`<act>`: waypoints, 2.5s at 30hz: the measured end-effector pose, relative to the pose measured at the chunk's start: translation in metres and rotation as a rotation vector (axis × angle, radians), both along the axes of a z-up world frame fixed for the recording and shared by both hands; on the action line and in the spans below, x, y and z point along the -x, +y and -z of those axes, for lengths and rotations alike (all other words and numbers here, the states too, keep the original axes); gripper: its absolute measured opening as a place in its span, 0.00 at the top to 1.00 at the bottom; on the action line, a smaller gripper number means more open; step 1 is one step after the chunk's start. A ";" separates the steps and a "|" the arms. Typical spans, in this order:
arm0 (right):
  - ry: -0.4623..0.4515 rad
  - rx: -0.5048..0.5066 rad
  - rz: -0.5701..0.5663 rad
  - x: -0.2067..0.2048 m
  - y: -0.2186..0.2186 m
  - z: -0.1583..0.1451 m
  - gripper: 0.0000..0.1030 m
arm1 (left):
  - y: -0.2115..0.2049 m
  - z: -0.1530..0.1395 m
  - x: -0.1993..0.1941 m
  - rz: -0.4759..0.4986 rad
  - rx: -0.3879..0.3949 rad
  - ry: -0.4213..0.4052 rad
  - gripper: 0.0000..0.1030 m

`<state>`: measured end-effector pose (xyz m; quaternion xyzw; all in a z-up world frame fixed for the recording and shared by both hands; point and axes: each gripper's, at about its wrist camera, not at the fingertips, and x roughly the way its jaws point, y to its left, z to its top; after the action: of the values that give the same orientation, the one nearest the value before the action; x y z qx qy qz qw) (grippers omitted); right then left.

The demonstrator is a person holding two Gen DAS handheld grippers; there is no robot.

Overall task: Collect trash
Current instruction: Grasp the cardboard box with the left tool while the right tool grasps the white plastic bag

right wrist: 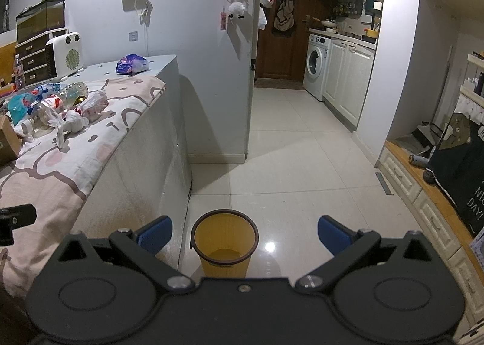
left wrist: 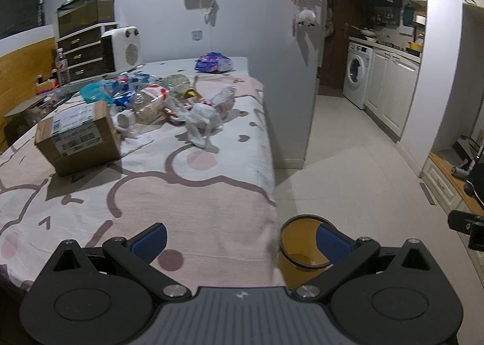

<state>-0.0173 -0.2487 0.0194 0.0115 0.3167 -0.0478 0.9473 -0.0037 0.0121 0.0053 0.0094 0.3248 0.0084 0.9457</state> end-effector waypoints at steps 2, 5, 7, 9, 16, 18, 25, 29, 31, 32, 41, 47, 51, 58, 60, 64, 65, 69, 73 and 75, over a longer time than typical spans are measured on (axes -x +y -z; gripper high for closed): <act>-0.001 -0.003 0.000 -0.005 -0.002 0.006 0.00 | 0.008 0.003 -0.002 -0.029 -0.009 -0.007 0.00; -0.015 -0.003 -0.012 -0.015 0.002 0.009 0.00 | 0.022 0.007 -0.007 -0.077 -0.029 -0.022 0.00; -0.029 -0.005 -0.022 -0.021 0.005 0.009 0.00 | 0.035 0.009 -0.011 -0.111 -0.037 -0.032 0.00; -0.045 -0.017 -0.029 -0.030 0.009 0.010 0.00 | 0.049 0.010 -0.014 -0.143 -0.042 -0.040 0.00; -0.086 -0.071 -0.100 -0.060 0.033 0.010 0.00 | 0.096 0.008 -0.023 -0.221 -0.067 -0.084 0.00; -0.098 -0.072 -0.120 -0.067 0.042 0.009 0.00 | 0.109 0.006 -0.025 -0.233 -0.073 -0.096 0.00; -0.126 -0.097 -0.181 -0.088 0.074 0.010 0.00 | 0.163 -0.007 -0.039 -0.257 -0.090 -0.165 0.00; -0.121 -0.134 -0.215 -0.096 0.089 0.010 0.00 | 0.200 -0.020 -0.047 -0.211 -0.028 -0.246 0.00; -0.130 -0.150 -0.242 -0.100 0.096 0.010 0.00 | 0.216 -0.024 -0.054 -0.211 0.008 -0.268 0.00; -0.136 -0.160 -0.255 -0.101 0.099 0.010 0.00 | 0.224 -0.026 -0.059 -0.218 0.024 -0.275 0.00; -0.175 -0.221 -0.330 -0.114 0.122 0.005 0.00 | 0.279 -0.004 -0.100 -0.260 0.215 -0.233 0.00; -0.154 -0.246 -0.328 -0.124 0.124 0.001 0.00 | 0.261 0.005 -0.099 -0.138 0.300 -0.201 0.00; -0.157 -0.264 -0.316 -0.129 0.122 -0.003 0.00 | 0.229 0.006 -0.092 -0.059 0.284 -0.195 0.00; -0.138 -0.268 -0.304 -0.144 0.122 -0.005 0.00 | 0.162 0.019 -0.083 0.148 0.294 -0.146 0.00; -0.134 -0.282 -0.299 -0.148 0.121 -0.005 0.00 | 0.151 0.023 -0.079 0.173 0.294 -0.145 0.00; -0.125 -0.288 -0.297 -0.155 0.121 -0.003 0.00 | 0.148 0.025 -0.064 0.148 0.340 -0.140 0.00; -0.122 -0.287 -0.297 -0.157 0.122 -0.002 0.00 | 0.151 0.021 -0.061 0.133 0.343 -0.148 0.00; -0.104 -0.302 -0.298 -0.164 0.121 0.002 0.00 | 0.172 0.001 -0.050 -0.001 0.323 -0.209 0.00; -0.075 -0.341 -0.306 -0.173 0.124 0.008 0.00 | 0.195 -0.006 -0.061 -0.135 0.327 -0.206 0.00; -0.076 -0.348 -0.313 -0.176 0.129 0.010 0.00 | 0.203 -0.005 -0.071 -0.170 0.341 -0.186 0.00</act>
<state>0.1588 -0.1200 0.0095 0.1269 0.2821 0.1554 0.9382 0.0676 0.2156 0.0102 -0.1790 0.2325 0.0337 0.9554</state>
